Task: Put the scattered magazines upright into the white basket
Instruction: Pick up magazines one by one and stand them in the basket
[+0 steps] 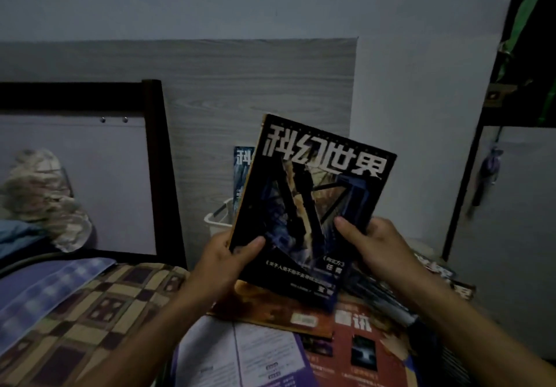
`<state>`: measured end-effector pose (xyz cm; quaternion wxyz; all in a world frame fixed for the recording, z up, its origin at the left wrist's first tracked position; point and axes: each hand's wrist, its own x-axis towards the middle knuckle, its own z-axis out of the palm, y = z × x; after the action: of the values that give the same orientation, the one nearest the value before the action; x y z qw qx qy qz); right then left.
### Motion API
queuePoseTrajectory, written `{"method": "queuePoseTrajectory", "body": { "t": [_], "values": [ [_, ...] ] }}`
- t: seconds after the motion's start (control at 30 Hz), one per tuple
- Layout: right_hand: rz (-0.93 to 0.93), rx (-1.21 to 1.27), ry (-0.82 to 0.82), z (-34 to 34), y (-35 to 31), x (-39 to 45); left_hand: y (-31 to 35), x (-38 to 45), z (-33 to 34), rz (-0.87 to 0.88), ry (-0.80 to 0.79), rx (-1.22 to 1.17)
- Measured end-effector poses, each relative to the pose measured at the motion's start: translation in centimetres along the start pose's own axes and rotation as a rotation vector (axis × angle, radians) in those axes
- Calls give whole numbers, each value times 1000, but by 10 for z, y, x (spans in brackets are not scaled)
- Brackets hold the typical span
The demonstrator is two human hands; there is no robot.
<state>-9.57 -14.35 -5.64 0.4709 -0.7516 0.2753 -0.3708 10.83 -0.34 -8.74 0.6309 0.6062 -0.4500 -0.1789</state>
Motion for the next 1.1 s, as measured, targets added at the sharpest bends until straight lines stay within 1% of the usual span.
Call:
{"method": "queuePoseTrajectory", "body": {
  "t": [0.07, 0.17, 0.27, 0.33, 0.4, 0.47, 0.53, 0.63, 0.7, 0.77, 0.83, 0.87, 0.93, 1.03, 1.07, 1.1],
  "values": [
    [-114, -150, 63, 14, -4, 22, -7, 19, -10, 101, 73, 94],
    [-173, -351, 179, 32, -19, 69, -4, 72, -28, 168, 201, 229],
    [-212, -362, 321, 51, -30, 121, 4, 134, -41, 266, 299, 312],
    [-223, -360, 335, 64, -22, 157, -1, 171, -47, 292, 369, 370],
    [-179, -388, 297, 76, 0, 186, -22, 199, -49, 259, 397, 439],
    [-81, -366, 256, 87, 30, 205, -52, 215, -47, 189, 399, 501],
    [5, -340, 252, 95, 62, 214, -87, 220, -42, 114, 382, 494],
    [63, -290, 253, 101, 98, 223, -125, 221, -36, 65, 368, 432],
    [72, -267, 240, 101, 108, 232, -136, 226, -36, 23, 390, 415],
    [128, -209, 250, 98, 108, 240, -138, 233, -38, -64, 407, 428],
    [186, -145, 240, 91, 101, 237, -131, 234, -39, -176, 370, 393],
    [177, -148, 230, 86, 97, 229, -126, 229, -38, -191, 331, 364],
    [78, -237, 213, 74, 88, 201, -113, 211, -33, -112, 276, 408],
    [-239, -386, 170, 59, 76, 127, -94, 163, -26, 78, 231, 591],
    [-350, -453, 114, 56, 72, 98, -88, 144, -24, 132, 188, 631],
    [-434, -556, 6, 53, 69, 71, -82, 127, -23, 178, 122, 668]
  ]
}}
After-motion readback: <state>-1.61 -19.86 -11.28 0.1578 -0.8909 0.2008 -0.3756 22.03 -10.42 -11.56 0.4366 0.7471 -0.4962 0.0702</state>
